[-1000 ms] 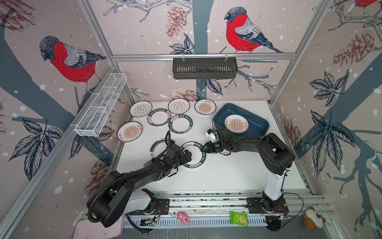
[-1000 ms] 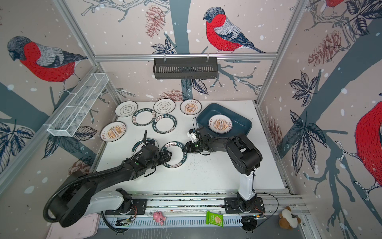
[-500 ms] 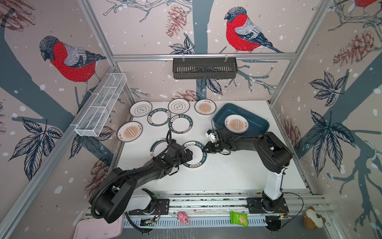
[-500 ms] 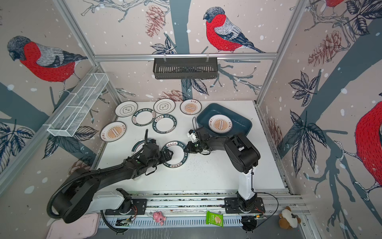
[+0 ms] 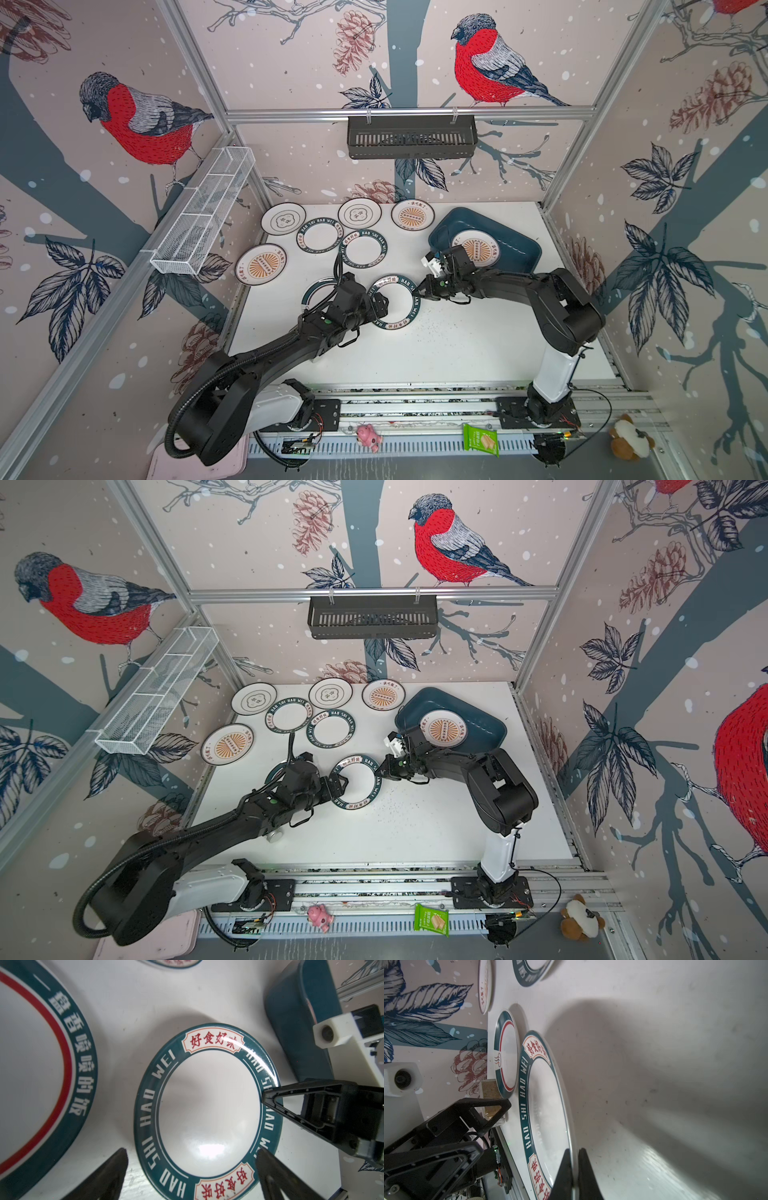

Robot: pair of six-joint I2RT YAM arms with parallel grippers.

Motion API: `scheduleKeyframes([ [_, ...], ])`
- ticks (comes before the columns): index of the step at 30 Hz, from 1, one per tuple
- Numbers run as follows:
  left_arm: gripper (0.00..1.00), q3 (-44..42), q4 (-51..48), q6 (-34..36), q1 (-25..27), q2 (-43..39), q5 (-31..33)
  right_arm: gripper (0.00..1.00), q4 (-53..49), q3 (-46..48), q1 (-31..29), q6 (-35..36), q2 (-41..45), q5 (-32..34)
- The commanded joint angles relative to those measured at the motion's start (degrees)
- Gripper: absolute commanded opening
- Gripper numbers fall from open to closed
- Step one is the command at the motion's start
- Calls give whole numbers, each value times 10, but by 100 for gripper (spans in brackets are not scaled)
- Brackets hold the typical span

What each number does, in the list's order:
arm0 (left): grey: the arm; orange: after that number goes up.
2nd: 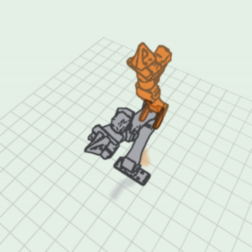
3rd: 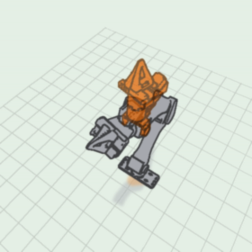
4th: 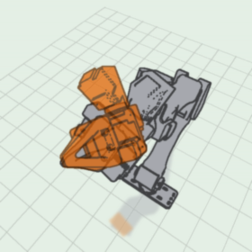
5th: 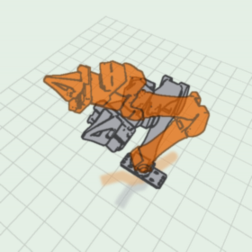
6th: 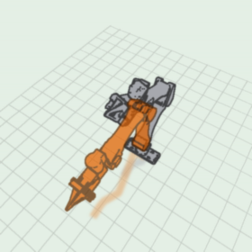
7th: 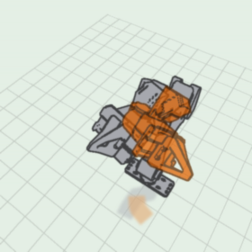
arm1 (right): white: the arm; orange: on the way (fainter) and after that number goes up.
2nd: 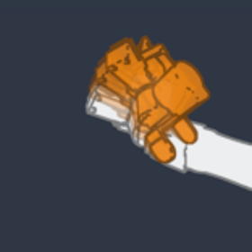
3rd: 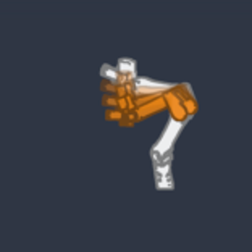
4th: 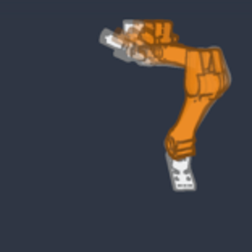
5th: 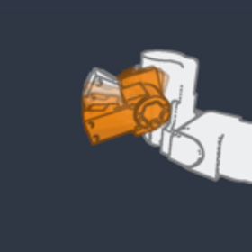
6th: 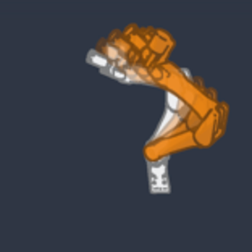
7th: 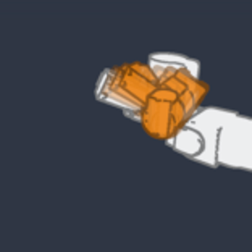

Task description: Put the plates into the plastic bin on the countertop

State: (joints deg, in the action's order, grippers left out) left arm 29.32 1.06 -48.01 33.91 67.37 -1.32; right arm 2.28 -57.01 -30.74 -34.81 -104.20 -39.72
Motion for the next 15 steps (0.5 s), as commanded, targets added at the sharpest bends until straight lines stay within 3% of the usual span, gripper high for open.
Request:
scheduleKeyframes([
  [1, 96, 16, -24, 27, -1, -32, 17, 3, 3, -6, 12, -17, 32, -9],
  [6, 96, 60, -30, 85, -1, -63, -6, 3, 1, -7, 39, -29, 72, -1],
  [15, 96, 161, 11, 149, 2, 6, -82, 2, 39, -4, 113, -87, 108, 1],
])
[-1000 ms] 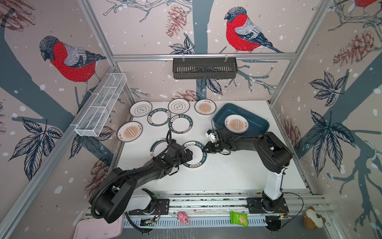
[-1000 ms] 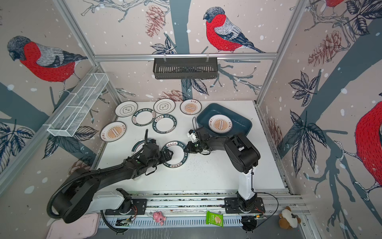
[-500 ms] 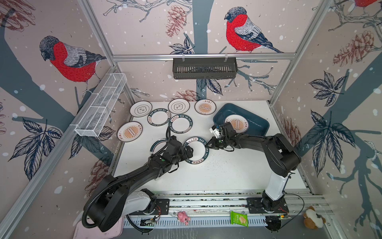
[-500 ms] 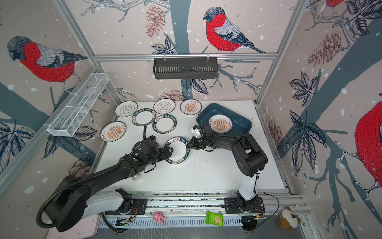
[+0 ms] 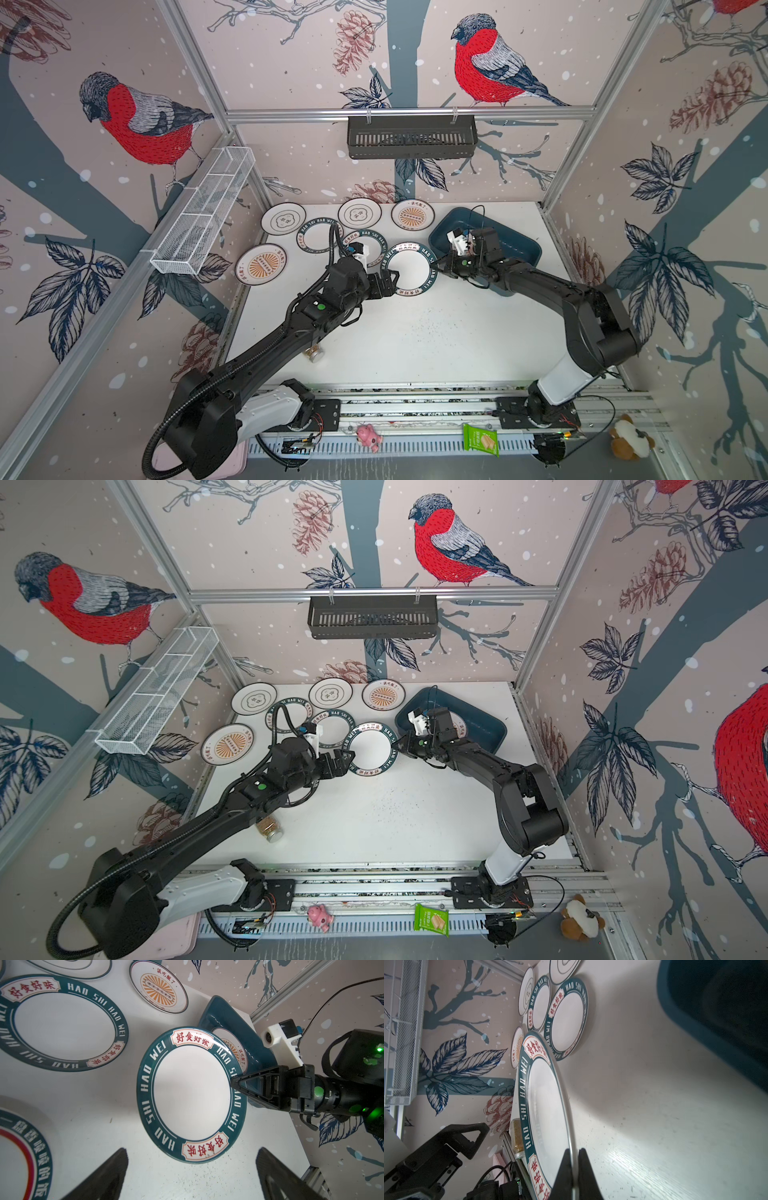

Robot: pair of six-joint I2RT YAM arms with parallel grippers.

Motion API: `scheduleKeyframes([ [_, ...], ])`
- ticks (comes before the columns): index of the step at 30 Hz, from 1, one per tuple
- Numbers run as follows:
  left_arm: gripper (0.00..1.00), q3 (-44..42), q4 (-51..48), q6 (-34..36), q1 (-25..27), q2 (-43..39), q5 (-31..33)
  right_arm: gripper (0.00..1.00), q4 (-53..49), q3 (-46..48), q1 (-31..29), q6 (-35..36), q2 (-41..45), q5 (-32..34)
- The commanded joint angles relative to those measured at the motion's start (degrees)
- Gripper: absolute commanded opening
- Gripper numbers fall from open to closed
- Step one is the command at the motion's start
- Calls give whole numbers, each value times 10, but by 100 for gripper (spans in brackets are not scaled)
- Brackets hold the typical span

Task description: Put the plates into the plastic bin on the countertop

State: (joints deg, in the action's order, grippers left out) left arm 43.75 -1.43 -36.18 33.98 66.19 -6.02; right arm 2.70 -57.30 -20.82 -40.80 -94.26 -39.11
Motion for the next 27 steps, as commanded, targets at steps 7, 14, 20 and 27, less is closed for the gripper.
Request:
scheduleKeyframes([
  [7, 96, 81, 81, 76, 25, 101, -47, 2, 35, -5, 64, -32, 26, 6],
  [14, 96, 116, 179, 71, 40, 178, -58, 2, 41, -9, 127, -43, 37, 34],
  [20, 96, 154, 200, 70, 48, 233, -91, 2, 47, -9, 189, -48, 36, 52],
  [27, 96, 173, 198, 76, 49, 263, -108, 2, 40, -21, 246, -49, 9, 67],
])
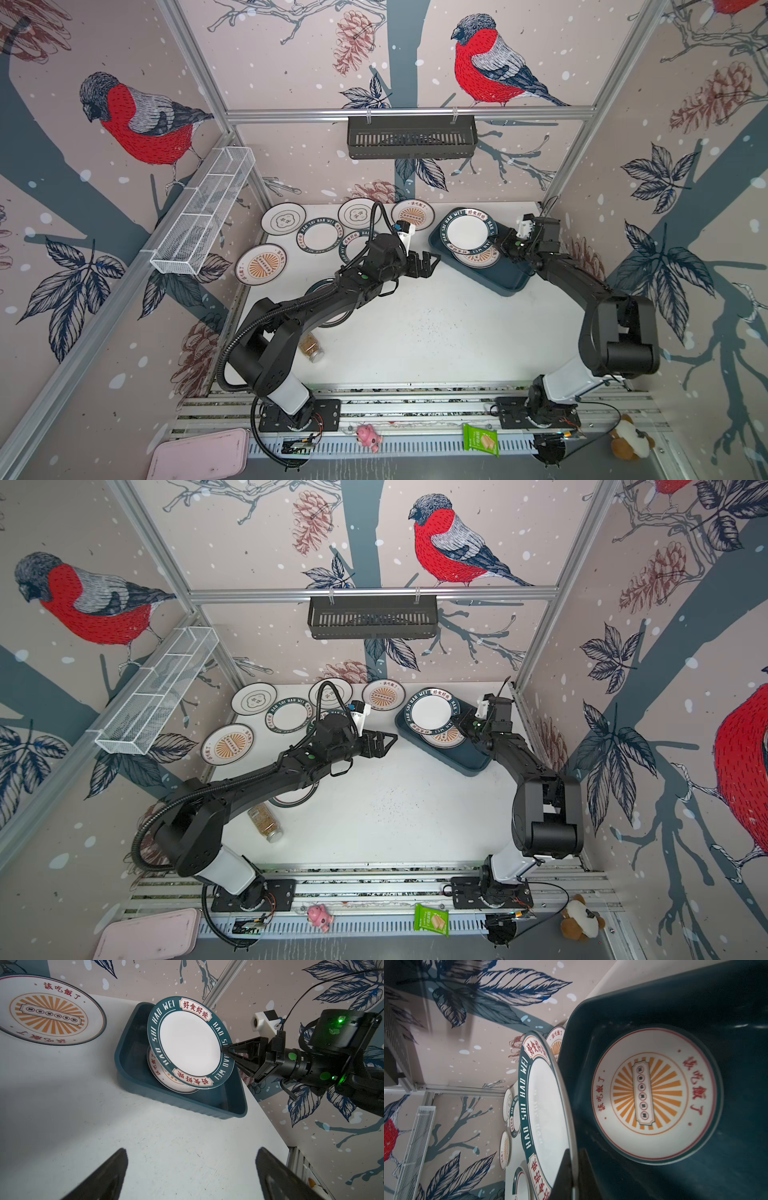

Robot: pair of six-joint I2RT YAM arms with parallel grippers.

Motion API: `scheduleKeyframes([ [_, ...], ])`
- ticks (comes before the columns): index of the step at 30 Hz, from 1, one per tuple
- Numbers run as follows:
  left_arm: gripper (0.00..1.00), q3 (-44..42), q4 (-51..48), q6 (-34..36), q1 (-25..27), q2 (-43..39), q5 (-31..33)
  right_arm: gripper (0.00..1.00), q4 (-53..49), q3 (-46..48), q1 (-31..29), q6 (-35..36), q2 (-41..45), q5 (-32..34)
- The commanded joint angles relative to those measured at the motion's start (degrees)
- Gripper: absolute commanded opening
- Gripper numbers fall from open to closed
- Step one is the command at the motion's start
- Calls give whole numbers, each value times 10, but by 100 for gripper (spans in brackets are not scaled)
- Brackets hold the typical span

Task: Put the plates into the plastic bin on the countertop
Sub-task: 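Lower the green-rimmed plate into the teal bin and open the right gripper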

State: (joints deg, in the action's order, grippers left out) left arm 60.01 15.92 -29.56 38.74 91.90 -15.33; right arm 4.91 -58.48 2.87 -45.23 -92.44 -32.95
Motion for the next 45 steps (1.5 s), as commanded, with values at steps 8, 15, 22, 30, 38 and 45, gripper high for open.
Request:
scheduleKeyframes([
  [8, 96, 31, 15, 28, 2, 24, -1, 2, -10, -29, 19, 21, -50, 38],
  [15, 96, 42, 14, 33, 1, 37, 3, 2, -3, -33, 20, 18, -89, 42],
  [22, 96, 42, 18, 32, 1, 44, 11, 2, -2, -42, 23, 20, -121, 54],
  [30, 96, 58, 8, 33, 1, 60, 14, 2, -1, -52, 24, 23, -147, 56],
  [38, 96, 71, 10, 32, 1, 71, 12, 4, -7, -50, 30, 26, -160, 59],
  [45, 96, 82, 0, 34, 1, 82, 7, 12, -13, -45, 30, 34, -159, 66],
])
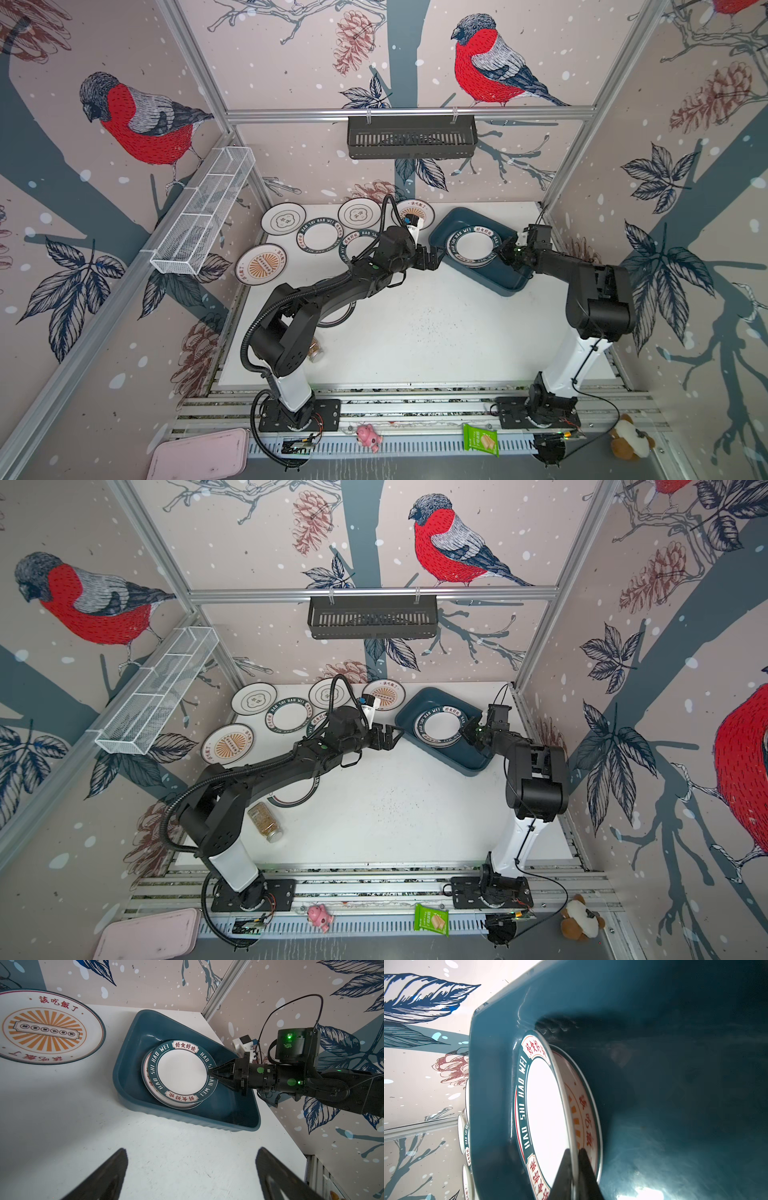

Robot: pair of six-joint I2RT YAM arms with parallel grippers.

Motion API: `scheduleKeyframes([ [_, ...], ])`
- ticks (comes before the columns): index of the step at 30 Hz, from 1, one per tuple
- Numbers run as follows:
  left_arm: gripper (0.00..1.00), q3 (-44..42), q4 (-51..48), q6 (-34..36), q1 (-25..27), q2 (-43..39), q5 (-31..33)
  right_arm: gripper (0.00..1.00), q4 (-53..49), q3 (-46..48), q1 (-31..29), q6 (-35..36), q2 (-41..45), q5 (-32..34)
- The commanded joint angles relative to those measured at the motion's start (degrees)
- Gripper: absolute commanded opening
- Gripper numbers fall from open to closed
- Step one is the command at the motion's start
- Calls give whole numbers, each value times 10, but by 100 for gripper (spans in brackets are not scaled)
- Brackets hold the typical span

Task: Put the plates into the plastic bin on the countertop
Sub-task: 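Lower the green-rimmed plate into the teal bin and open the right gripper, then grasp the red-striped plate rim with the left gripper while the right withdraws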

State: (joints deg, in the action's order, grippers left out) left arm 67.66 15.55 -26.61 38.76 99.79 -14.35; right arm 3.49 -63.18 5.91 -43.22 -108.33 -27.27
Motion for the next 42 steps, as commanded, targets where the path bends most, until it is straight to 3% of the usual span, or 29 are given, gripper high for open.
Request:
scheduleKeyframes([
  [1, 96, 5, 5, 5, 1, 3, -4, 13, 0, 2, 0, 15, 1, 11],
  [11, 96, -6, 10, 2, 1, -7, -2, 35, -20, -2, -3, 31, 10, 30],
  [20, 96, -27, 18, -2, 1, -27, 6, 45, -36, -1, -10, 47, 39, 54],
  [26, 96, -56, 17, -9, 0, -60, 30, 65, -27, 11, -30, 59, 85, 76],
  [34, 96, -115, -12, -26, -11, -130, 105, 82, -9, 34, -75, 64, 160, 106],
  [39, 96, -175, -34, -52, -47, -198, 134, 100, 19, 48, -126, 56, 206, 127],
  [42, 96, -205, -59, -55, -68, -241, 156, 100, 45, 61, -156, 52, 221, 132],
])
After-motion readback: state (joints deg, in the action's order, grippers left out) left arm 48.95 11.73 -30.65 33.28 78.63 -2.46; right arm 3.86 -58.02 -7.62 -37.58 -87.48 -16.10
